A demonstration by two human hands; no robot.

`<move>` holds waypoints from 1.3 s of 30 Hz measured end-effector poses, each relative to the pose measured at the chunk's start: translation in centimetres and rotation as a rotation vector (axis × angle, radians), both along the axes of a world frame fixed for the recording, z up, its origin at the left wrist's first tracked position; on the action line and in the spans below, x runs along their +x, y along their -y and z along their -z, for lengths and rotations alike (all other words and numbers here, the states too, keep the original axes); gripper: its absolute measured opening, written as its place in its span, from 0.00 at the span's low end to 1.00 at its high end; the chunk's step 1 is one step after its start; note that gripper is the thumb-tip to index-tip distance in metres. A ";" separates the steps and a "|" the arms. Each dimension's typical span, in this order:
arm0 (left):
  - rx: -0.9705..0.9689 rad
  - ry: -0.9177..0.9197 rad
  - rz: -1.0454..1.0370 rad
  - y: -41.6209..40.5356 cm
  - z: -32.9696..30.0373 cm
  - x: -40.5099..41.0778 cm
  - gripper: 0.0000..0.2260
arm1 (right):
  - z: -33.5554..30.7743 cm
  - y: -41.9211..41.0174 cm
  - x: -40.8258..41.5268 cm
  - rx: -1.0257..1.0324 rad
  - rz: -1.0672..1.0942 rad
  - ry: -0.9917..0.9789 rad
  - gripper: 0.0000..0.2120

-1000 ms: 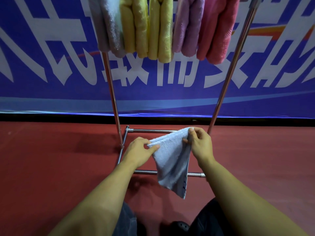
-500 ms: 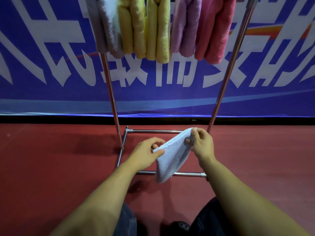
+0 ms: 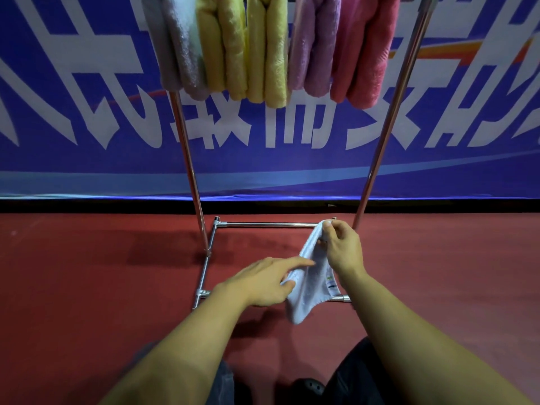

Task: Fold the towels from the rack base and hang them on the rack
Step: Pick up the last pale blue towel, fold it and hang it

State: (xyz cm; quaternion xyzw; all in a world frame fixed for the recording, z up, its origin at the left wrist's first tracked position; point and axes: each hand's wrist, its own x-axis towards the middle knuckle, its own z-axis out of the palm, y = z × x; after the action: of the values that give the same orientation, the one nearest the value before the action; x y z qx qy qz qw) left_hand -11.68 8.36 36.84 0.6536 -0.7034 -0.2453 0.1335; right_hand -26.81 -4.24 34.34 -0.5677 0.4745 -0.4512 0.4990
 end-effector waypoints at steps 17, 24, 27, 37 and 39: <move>0.010 -0.567 -0.542 1.6 2.1 3.3 0.19 | -0.3 -1.9 1.3 0.004 -0.445 -0.110 0.07; -0.001 -0.693 -0.560 1.4 1.5 3.3 0.09 | -0.3 -2.8 2.1 0.014 -0.567 -0.146 0.05; 0.028 -0.789 -0.610 1.3 1.2 3.4 0.11 | -0.4 -3.1 2.3 -0.009 -0.574 -0.158 0.04; -0.013 -1.103 -0.684 0.8 -0.4 2.8 0.15 | -0.4 -3.3 3.0 -0.175 -0.458 -0.290 0.10; -0.002 -0.982 -0.665 0.9 -0.1 2.9 0.15 | -0.2 -3.0 3.1 -0.212 -0.429 -0.323 0.10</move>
State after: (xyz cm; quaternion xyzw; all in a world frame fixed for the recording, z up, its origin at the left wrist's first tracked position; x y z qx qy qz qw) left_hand -8.77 7.43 36.95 0.6489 -0.3171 -0.4635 0.5135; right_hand -23.75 -1.23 34.59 -0.7687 0.3669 -0.2861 0.4390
